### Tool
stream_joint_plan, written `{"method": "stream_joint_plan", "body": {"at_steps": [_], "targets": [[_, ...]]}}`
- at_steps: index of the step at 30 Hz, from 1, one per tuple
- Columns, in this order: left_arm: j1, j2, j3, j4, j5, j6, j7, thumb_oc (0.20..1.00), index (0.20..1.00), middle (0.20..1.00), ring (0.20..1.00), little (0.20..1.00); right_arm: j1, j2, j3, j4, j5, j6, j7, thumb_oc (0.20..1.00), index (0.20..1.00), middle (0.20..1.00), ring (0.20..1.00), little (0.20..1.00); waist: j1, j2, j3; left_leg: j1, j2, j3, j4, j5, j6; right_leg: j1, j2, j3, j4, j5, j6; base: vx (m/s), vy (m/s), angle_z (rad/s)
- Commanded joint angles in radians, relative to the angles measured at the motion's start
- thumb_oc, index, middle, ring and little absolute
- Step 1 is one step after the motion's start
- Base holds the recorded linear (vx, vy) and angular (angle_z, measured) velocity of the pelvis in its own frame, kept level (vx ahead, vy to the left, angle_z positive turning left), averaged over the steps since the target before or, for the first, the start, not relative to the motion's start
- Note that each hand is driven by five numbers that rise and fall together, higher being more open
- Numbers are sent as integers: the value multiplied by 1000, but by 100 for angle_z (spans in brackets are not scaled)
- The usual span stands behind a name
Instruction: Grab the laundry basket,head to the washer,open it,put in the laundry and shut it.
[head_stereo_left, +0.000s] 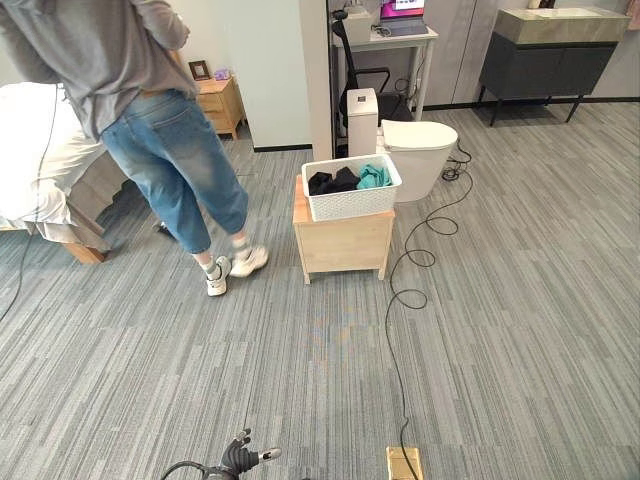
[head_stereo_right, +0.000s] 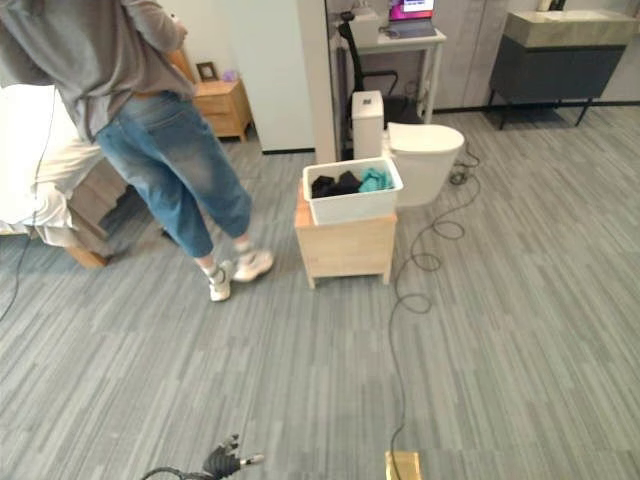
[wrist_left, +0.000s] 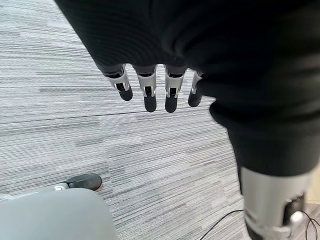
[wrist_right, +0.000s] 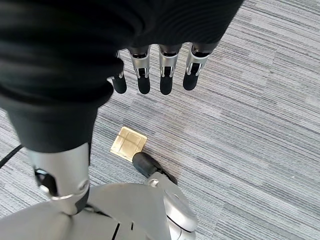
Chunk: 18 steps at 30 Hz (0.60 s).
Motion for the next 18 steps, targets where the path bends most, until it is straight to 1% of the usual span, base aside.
{"method": "stream_joint_plan", "body": {"at_steps": [1,8,18], "targets": [[-71,2,2,74,1,-35,2,1000,1000,1000,1000,1000,-33,28,54,51,-5,-24,-5,1000,1000,1000,1000,1000,-4,-66,1,-16,9,-42,4,-70,-23,16,-79,22,8,-27,54,0,0,0],[-85,-1,25,87,-24,-34,11,1000,1000,1000,1000,1000,-27,30,65,40,2,-28,3,1000,1000,1000,1000,1000,-9,-75,-3,-18,14,-35,4,-71,-24,13,-76,29,8,-27,53,9,-24,-6],[-82,1,25,85,-30,-34,5,1000,1000,1000,1000,1000,-25,34,76,36,-4,-28,6,1000,1000,1000,1000,1000,-8,-79,-3,-15,18,-29,4,-73,-25,11,-72,34,8,-27,52,1,-4,-1]]}}
